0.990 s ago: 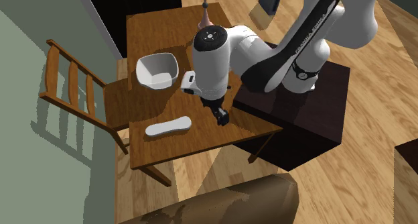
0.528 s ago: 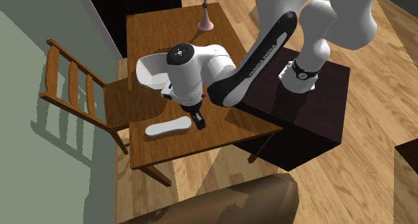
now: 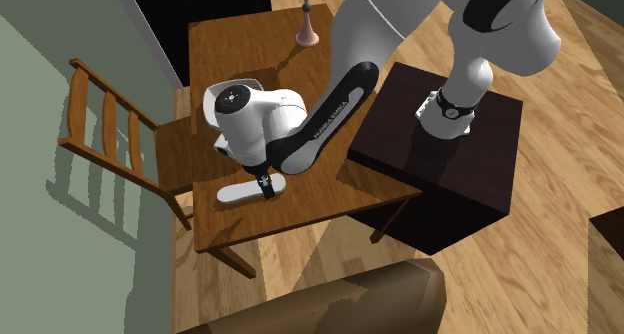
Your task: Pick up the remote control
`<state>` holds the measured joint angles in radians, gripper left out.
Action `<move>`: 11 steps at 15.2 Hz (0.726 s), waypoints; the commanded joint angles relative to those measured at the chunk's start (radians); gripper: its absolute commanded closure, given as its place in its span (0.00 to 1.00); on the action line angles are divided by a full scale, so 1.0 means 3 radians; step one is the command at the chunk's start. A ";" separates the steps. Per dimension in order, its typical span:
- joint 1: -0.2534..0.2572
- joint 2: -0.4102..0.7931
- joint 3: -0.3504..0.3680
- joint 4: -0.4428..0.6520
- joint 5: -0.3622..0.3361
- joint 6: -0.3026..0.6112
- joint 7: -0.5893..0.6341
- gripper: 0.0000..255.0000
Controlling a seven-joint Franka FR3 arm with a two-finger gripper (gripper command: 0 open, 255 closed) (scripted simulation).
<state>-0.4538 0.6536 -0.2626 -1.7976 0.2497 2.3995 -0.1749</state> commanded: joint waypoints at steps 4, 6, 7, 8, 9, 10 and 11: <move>-0.0287 0.0623 0.0045 0.0742 0.0139 -0.0099 -0.0028 0.00; -0.0318 0.0714 0.0057 0.0825 0.0154 -0.0089 -0.0028 0.00; -0.0324 0.0749 0.0065 0.0838 0.0161 -0.0067 -0.0031 0.00; -0.0329 0.0785 0.0072 0.0853 0.0167 -0.0045 -0.0035 0.00; -0.0335 0.0820 0.0080 0.0868 0.0174 -0.0024 -0.0038 0.00; -0.0341 0.0857 0.0088 0.0883 0.0180 -0.0003 -0.0041 0.00; -0.0347 0.0893 0.0095 0.0900 0.0186 0.0017 -0.0044 0.00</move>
<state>-0.5544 0.9095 -0.2365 -1.5327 0.3032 2.3973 -0.1855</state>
